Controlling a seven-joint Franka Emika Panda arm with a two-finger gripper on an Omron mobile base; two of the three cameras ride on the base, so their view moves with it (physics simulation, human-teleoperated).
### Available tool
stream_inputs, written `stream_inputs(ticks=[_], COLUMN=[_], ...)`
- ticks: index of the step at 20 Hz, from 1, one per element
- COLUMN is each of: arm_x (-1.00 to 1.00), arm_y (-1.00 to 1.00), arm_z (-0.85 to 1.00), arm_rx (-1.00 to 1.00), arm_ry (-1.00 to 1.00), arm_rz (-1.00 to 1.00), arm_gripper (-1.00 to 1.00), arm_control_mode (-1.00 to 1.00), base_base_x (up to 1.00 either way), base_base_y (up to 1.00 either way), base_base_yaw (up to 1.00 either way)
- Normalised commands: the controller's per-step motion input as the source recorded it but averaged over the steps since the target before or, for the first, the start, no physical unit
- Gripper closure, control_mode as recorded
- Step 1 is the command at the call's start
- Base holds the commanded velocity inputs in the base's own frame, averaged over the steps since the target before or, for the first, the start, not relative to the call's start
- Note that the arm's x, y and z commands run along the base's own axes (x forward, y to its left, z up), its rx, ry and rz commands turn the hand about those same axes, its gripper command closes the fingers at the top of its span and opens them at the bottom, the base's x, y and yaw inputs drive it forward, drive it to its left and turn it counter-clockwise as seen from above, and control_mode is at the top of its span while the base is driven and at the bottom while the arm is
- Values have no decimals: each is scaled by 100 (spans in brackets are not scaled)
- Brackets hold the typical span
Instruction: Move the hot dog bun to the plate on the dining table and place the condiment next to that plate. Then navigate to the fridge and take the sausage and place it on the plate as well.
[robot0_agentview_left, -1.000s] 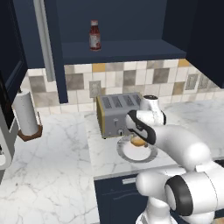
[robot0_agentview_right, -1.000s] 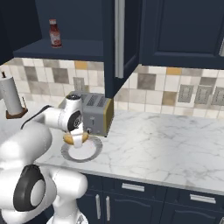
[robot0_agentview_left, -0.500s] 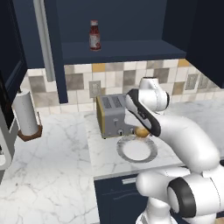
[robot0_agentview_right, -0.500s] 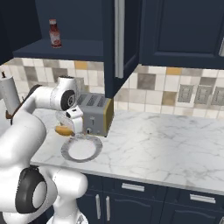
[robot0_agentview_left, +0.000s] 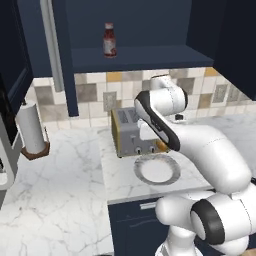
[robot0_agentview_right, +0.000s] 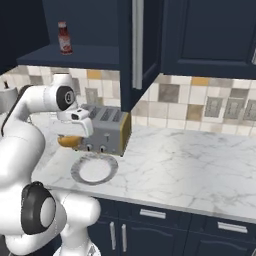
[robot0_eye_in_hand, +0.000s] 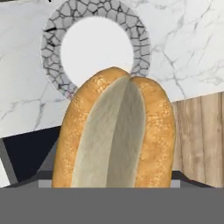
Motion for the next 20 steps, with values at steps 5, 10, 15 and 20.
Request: stream_inputs(ticks=[5,10,15,20], arm_x=[0,0,0,0], arm_y=[0,0,0,0], arm_z=[0,0,0,0], arm_rx=[0,0,0,0], arm_ry=[0,0,0,0], arm_rz=[0,0,0,0], arm_gripper=[100,100,100,100], arm_control_mode=[100,100,100,100], base_base_x=[-100,-64,-20,0], base_base_y=[-33,-65,-55,-43], base_base_yaw=[15,-7,-65,-77])
